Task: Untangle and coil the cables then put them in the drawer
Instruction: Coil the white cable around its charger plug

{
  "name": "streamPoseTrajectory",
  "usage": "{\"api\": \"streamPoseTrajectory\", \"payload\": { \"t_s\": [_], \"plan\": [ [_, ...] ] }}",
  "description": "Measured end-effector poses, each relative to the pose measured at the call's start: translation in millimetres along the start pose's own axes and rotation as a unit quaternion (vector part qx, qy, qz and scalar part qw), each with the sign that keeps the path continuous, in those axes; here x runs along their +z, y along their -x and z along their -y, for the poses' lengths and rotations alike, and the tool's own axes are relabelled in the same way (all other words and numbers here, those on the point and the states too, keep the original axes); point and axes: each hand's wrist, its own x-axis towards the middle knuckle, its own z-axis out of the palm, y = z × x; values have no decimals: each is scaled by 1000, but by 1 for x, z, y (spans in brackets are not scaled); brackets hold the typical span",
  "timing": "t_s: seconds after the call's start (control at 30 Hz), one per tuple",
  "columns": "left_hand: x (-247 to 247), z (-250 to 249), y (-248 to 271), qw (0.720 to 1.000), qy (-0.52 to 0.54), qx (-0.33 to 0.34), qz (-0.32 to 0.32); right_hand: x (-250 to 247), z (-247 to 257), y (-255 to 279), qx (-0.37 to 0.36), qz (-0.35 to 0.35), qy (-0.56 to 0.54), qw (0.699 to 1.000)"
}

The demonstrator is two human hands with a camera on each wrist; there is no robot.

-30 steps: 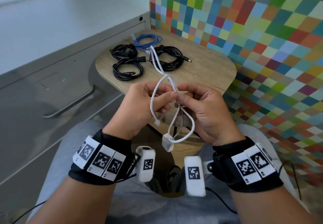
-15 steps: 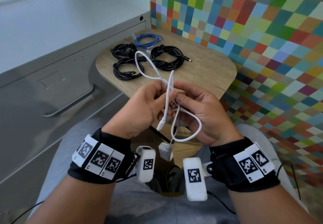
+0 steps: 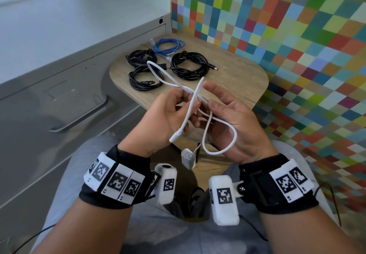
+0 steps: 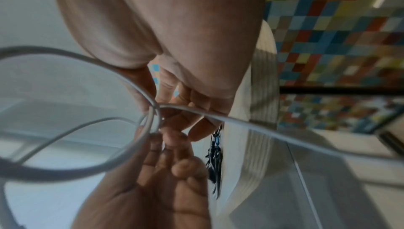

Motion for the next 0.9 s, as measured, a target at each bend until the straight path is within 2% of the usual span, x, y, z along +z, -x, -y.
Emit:
{"api": "streamPoseTrajectory", "payload": {
  "t_s": [0.17, 0.33, 0.47, 0.57, 0.63, 0.77, 0.9],
  "plan": [
    [1, 3, -3, 996, -37, 34, -76, 2, -1, -2, -90, -32, 195, 976],
    [1, 8, -6, 985, -132, 27, -109, -1, -9, -3, -107, -54, 259, 958],
    [2, 8, -8, 977, -174, 33, -117, 3, -10, 0, -104, -78, 265, 955],
    [2, 6, -7, 981, -174, 29, -86, 4, -8, 0, -104, -75, 191, 973],
    [-1, 6, -6, 982, -176, 33, -57, 2, -7, -1, -106, -55, 179, 977],
    [-6, 10, -7, 981, -186, 26, -49, -4, -7, -2, -92, -29, 241, 966],
    [0, 9, -7, 971, -206, 86, -81, -6, -9, -4, -127, -66, 293, 945]
  ]
}}
